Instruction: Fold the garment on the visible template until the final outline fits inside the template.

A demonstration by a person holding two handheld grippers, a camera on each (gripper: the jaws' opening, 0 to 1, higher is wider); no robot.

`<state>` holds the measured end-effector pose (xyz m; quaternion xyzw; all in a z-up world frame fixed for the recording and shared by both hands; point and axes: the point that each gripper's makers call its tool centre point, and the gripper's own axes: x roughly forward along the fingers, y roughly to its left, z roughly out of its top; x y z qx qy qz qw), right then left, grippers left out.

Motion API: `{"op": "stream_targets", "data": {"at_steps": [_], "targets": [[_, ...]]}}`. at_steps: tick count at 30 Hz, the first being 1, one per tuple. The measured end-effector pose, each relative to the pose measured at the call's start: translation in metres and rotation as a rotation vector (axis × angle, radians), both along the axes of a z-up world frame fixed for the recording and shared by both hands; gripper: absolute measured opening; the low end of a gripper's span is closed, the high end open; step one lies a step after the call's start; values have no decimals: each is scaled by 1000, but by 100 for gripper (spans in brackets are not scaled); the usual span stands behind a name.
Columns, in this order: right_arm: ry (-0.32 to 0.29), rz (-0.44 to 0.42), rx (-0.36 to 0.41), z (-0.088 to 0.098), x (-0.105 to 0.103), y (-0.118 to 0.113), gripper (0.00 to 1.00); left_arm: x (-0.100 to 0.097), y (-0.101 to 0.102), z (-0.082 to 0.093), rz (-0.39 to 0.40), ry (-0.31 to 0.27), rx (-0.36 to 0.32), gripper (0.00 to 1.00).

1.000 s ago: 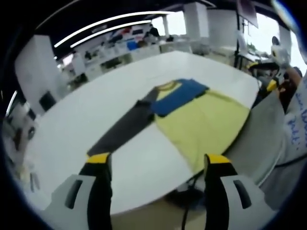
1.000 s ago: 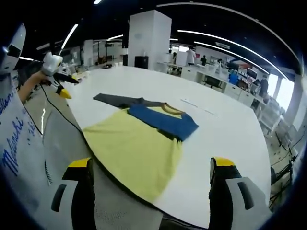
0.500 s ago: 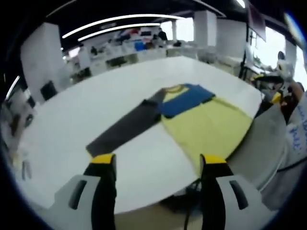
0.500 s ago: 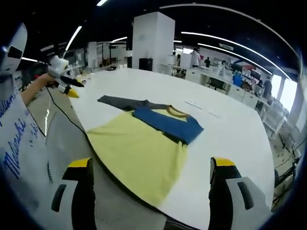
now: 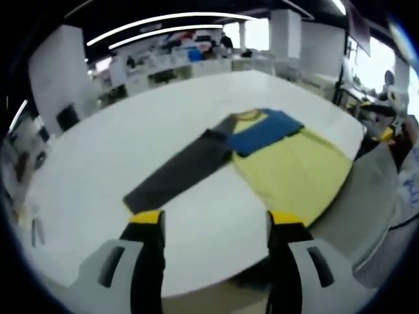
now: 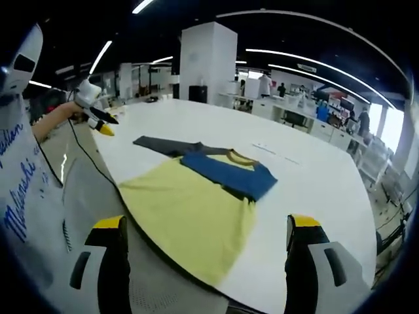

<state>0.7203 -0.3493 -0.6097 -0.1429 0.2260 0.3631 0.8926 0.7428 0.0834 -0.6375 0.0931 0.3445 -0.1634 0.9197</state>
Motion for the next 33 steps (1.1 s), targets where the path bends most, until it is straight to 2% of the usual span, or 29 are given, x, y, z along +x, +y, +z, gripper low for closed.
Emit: {"op": "stream_targets", "data": {"at_steps": [3, 6, 13, 16, 22, 26, 33], "targets": [[9, -9, 0, -3, -2, -3, 100, 4, 4, -3, 8, 31, -4, 56], [21, -15, -14, -7, -3, -5, 100, 11, 9, -6, 9, 22, 2, 56], [35, 2, -42, -7, -9, 0, 100, 21, 27, -15, 26, 26, 1, 48], [41, -4, -51, -8, -8, 1, 100, 22, 38, -21, 40, 45, 20, 46], [62, 13, -74, -12, -12, 7, 100, 25, 49, -27, 57, 38, 21, 44], [66, 18, -74, -13, -13, 10, 100, 30, 51, -23, 80, 11, -17, 43], [70, 18, -86, -16, -13, 12, 100, 43, 64, -23, 105, 11, -20, 40]]}}
